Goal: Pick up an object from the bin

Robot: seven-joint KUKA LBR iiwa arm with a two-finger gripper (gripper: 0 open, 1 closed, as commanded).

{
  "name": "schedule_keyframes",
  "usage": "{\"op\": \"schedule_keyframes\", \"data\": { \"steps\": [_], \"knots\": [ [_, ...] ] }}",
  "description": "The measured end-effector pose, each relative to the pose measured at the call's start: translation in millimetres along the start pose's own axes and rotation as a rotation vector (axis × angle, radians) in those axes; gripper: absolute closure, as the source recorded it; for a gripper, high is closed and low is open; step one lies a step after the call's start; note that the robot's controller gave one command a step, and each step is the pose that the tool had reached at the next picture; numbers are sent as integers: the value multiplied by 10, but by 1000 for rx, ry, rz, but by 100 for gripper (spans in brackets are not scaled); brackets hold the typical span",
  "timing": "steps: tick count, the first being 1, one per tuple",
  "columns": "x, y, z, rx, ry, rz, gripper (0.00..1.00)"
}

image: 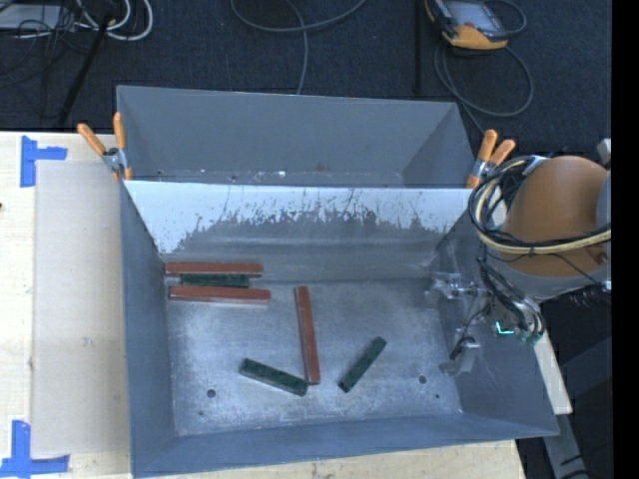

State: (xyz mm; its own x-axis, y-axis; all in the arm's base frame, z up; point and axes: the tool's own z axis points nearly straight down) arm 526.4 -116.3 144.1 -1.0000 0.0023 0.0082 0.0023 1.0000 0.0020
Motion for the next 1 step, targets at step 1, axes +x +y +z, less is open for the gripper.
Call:
{"op": "schedule_keyframes", "data": {
  "steps": [1],
  "knots": [
    [-20,3,-38,1,-7,-4,0]
  ]
}}
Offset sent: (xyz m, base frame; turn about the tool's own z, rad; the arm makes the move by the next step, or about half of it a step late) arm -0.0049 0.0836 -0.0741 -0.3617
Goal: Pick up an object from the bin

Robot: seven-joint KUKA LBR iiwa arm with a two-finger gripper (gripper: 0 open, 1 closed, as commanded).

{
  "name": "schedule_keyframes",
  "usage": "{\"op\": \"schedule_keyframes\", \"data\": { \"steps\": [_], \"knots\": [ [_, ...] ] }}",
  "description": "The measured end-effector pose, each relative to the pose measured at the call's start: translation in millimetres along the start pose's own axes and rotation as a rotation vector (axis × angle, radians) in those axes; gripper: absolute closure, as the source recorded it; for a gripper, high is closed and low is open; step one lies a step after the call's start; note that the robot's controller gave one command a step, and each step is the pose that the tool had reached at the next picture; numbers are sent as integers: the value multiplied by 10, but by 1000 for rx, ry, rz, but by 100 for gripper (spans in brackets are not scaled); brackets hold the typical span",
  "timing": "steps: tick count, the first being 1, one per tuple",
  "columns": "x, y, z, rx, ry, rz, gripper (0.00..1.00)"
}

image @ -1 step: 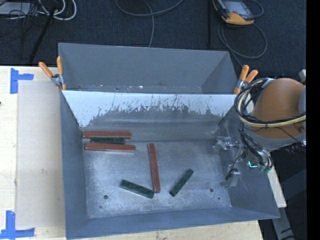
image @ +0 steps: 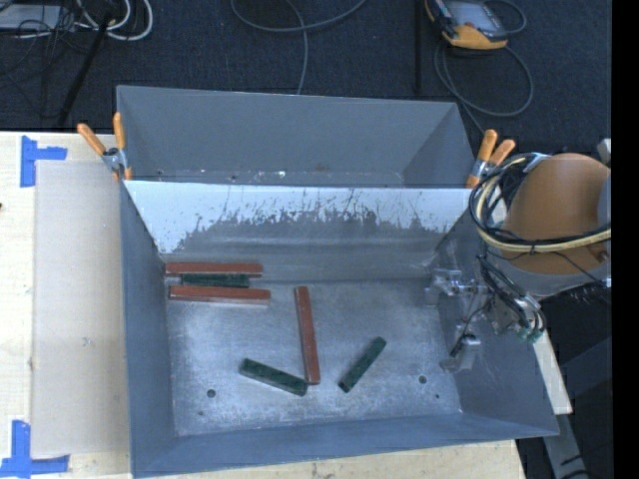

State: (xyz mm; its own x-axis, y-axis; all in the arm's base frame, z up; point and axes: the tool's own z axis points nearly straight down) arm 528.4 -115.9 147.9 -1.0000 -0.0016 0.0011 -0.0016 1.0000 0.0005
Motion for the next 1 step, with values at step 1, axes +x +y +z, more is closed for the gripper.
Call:
{"op": "schedule_keyframes", "data": {
  "steps": [1],
  "knots": [
    [19,380,365,4,-7,-174,0]
  ]
}}
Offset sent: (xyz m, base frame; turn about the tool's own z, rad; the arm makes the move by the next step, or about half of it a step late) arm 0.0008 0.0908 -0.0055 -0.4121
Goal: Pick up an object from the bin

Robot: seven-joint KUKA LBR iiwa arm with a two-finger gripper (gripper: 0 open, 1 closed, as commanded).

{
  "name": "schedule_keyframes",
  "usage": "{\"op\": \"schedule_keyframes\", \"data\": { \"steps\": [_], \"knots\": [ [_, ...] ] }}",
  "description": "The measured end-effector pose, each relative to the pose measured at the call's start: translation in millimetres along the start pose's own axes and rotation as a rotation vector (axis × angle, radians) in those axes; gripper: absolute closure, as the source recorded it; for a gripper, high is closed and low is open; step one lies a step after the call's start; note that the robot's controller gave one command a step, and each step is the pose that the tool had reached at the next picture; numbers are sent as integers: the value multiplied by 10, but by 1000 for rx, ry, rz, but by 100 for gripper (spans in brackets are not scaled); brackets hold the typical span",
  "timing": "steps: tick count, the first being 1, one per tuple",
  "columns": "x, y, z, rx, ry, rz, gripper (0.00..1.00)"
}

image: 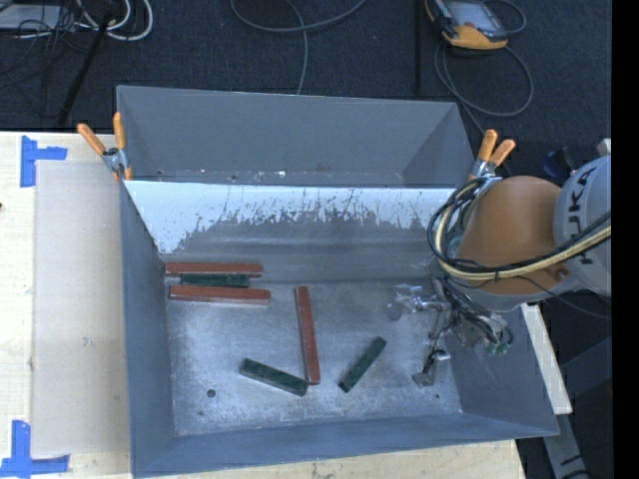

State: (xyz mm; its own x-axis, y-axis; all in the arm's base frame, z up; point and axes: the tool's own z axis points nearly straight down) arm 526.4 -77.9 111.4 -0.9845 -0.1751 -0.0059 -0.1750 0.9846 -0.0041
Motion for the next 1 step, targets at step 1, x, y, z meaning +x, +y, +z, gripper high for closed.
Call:
{"op": "schedule_keyframes", "data": {
  "steps": [1],
  "knots": [
    [-61,399,-17,-8,12,-188,0]
  ]
}}
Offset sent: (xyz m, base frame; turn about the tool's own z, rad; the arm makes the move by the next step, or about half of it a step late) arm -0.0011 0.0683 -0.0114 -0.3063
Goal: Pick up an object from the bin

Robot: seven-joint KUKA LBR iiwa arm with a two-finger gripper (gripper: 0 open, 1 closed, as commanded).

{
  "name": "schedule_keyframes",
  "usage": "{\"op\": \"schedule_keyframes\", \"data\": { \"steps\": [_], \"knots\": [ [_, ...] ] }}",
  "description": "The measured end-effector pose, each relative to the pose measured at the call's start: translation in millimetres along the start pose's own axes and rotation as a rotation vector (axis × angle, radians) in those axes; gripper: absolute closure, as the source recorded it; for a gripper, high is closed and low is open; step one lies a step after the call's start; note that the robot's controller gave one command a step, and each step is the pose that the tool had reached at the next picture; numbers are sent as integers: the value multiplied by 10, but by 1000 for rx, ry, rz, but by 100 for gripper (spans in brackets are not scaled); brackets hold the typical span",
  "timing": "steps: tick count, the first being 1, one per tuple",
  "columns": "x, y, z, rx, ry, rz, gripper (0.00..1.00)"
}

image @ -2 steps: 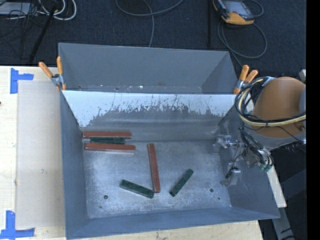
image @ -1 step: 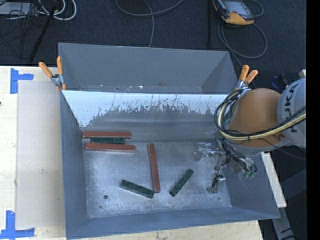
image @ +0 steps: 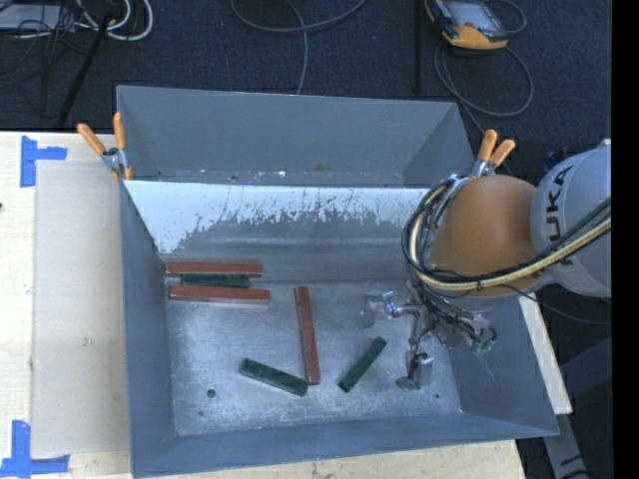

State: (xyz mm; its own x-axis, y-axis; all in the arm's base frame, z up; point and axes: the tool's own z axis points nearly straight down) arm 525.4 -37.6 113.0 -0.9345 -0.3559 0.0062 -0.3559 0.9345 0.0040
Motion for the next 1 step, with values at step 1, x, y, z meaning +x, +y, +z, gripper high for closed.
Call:
{"op": "schedule_keyframes", "data": {
  "steps": [1],
  "knots": [
    [-85,194,41,4,-6,-94,0]
  ]
}}
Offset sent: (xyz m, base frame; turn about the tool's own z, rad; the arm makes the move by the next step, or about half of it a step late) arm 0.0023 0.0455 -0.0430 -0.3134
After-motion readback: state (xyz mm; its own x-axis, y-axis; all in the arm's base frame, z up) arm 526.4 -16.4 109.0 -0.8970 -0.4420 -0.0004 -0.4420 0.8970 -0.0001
